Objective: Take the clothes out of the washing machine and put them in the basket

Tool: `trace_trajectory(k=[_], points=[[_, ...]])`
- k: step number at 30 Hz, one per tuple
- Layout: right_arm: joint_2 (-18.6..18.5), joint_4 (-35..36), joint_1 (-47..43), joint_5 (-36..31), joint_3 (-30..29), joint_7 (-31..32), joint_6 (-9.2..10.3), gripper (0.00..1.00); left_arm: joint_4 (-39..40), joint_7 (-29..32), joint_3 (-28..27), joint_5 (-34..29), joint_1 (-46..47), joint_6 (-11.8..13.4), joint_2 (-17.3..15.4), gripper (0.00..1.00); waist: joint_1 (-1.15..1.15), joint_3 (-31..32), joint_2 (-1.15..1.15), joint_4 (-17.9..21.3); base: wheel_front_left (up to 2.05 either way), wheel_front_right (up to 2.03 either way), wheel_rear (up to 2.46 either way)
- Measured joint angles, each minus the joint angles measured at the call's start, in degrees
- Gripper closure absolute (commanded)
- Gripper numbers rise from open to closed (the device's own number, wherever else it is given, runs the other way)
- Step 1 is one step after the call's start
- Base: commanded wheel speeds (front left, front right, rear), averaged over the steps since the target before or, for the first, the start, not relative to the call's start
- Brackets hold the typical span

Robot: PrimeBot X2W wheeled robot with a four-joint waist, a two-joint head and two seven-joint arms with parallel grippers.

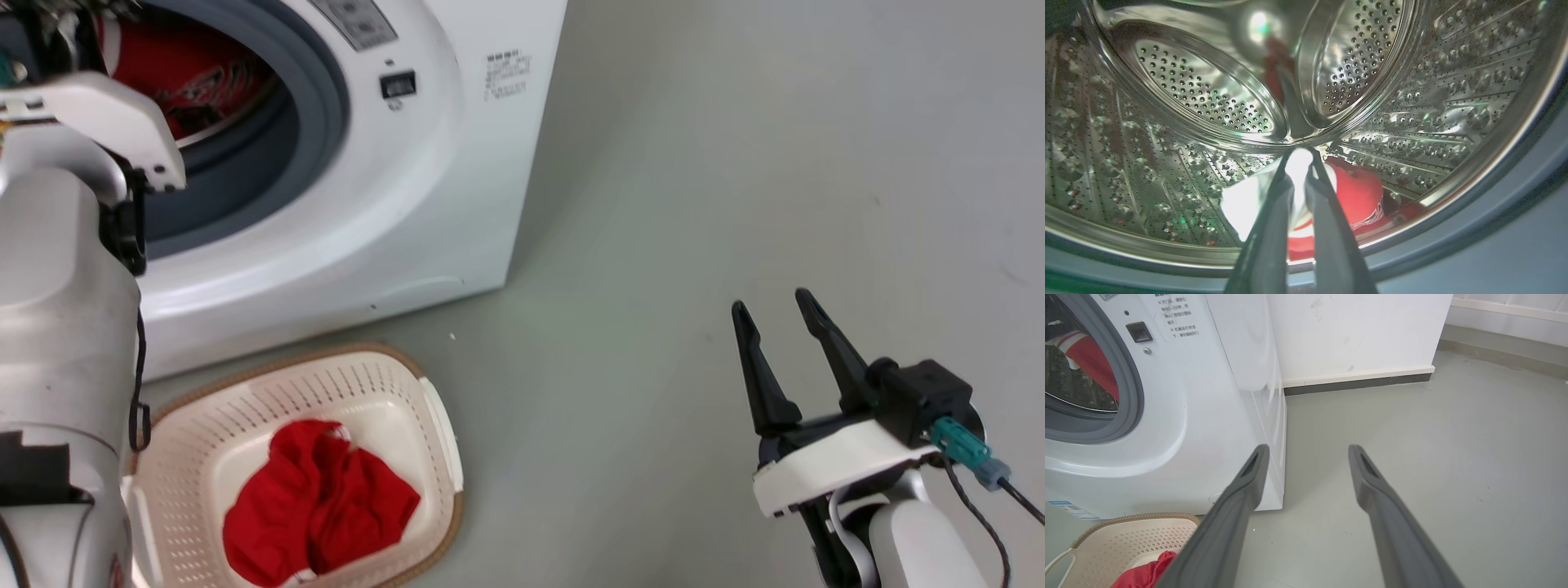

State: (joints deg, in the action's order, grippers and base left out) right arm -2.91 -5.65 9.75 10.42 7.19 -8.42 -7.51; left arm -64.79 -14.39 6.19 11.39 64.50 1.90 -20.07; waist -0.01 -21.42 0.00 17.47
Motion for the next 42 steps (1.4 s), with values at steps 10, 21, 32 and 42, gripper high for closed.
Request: trace_trajectory(k=[10, 21, 32, 42], points=[[0.0, 2.1, -4.5, -1.4, -2.0, 2.4, 0.00, 0.00, 4.8, -0.5, 0.0, 1.1, -6.8, -2.4, 1.1, 1.00, -0.01, 9.3, 0.00, -2.7, 0.00, 0.00, 0.00], [0.0, 4.3, -8.4, -1.5, -3.7, 4.2, 0.00, 0.00, 20.5, -0.5, -0.6, 1.5, -17.0, -2.7, 3.5, 1.00, -0.01, 16.1, 0.00, -6.2, 0.00, 0.00, 0.00], [0.0, 6.2, -10.1, -1.8, -5.2, 5.2, 0.00, 0.00, 44.1, 1.8, 0.4, 1.8, -27.4, -0.1, 5.2, 1.00, -0.01, 18.0, 0.00, -9.7, 0.00, 0.00, 0.00], [0.0, 7.0, -10.4, -1.9, -5.4, 5.5, 0.00, 0.00, 70.6, 9.4, 1.6, 0.4, -41.0, 4.3, 5.1, 1.00, 0.00, 17.5, 0.00, -10.7, 0.00, 0.00, 0.00]])
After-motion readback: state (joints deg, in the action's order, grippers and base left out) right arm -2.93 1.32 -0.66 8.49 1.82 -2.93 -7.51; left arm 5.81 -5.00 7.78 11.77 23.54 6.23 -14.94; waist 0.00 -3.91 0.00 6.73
